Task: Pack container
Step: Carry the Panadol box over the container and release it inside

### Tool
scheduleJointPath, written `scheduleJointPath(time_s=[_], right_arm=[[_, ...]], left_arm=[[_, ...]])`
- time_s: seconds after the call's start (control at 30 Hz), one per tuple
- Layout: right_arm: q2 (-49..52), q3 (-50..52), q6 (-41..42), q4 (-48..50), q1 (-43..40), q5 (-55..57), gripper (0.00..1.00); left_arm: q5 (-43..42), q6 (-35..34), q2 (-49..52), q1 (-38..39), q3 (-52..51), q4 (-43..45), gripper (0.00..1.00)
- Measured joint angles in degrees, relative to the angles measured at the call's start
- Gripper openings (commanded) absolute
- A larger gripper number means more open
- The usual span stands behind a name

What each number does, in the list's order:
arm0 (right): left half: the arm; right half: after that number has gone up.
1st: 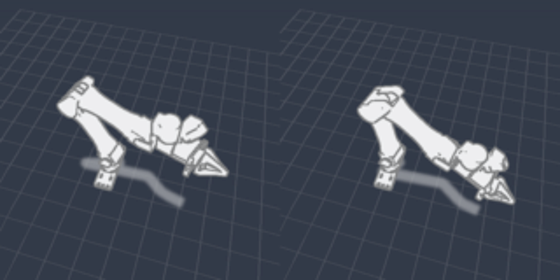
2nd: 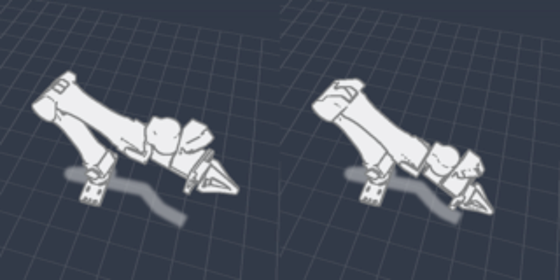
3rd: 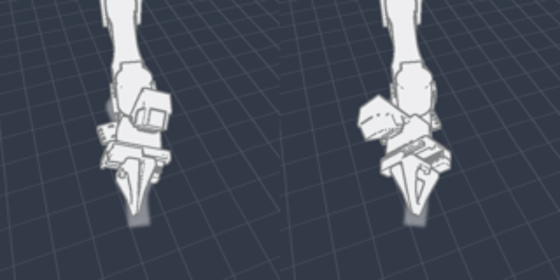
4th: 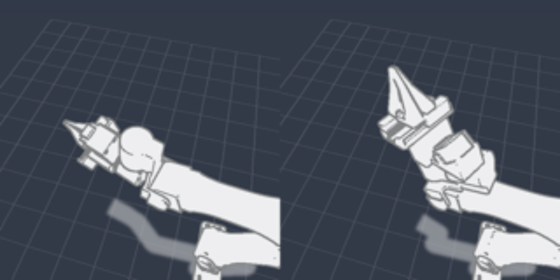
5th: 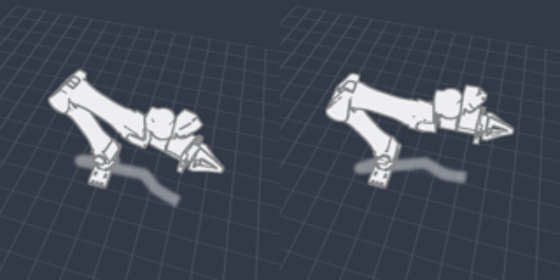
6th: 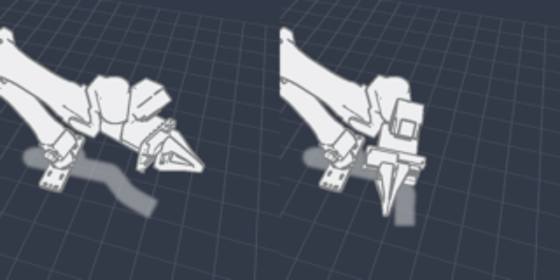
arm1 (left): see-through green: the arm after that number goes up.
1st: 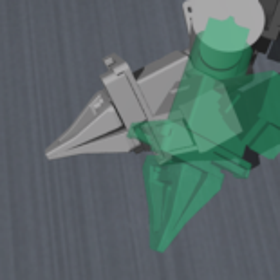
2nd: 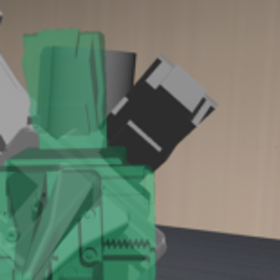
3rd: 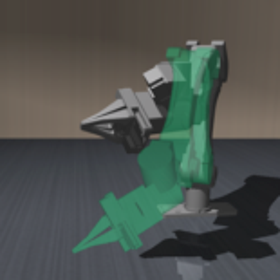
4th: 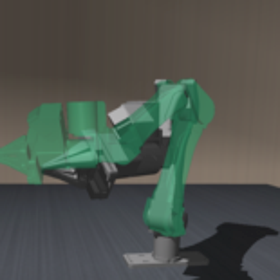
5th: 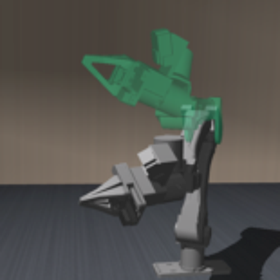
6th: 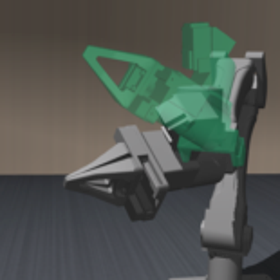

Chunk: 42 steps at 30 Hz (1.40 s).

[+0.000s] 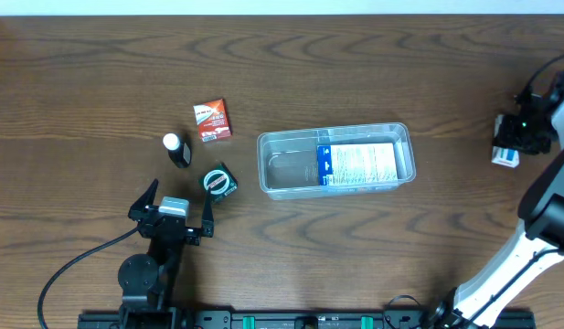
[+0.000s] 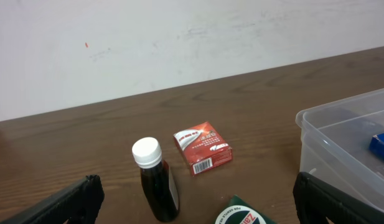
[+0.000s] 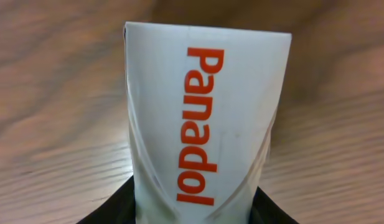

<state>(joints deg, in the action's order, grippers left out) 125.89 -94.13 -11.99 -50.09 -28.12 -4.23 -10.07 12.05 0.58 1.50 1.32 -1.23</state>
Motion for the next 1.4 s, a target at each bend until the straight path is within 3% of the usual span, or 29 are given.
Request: scheduleJointPath(time_s=[0.4,0.73,1.13,1.4], right_arm=[[0.94,-20.28,1.46,-16.55,10.54,-4.68,0.37],[0.9,-35.15,-1.14,-30.36,23.89,-8.28,0.43],[-3.65,-37.11,-13.92,-43.52,41.33,-13.33,0.48],[-4.44,-36.44,-22.03,-46.99,45.03,-14.27,0.49]], left_arm=[[0.0,0.0,0.0,0.0,0.0,0.0,0.98],[0.0,0.0,0.02,0.0,0.0,0.0,0.98],[-0.02,0.0,0.0,0.0,0.0,0.0,0.98],[-0.02,0.0,0.0,0.0,0.0,0.0,0.98]])
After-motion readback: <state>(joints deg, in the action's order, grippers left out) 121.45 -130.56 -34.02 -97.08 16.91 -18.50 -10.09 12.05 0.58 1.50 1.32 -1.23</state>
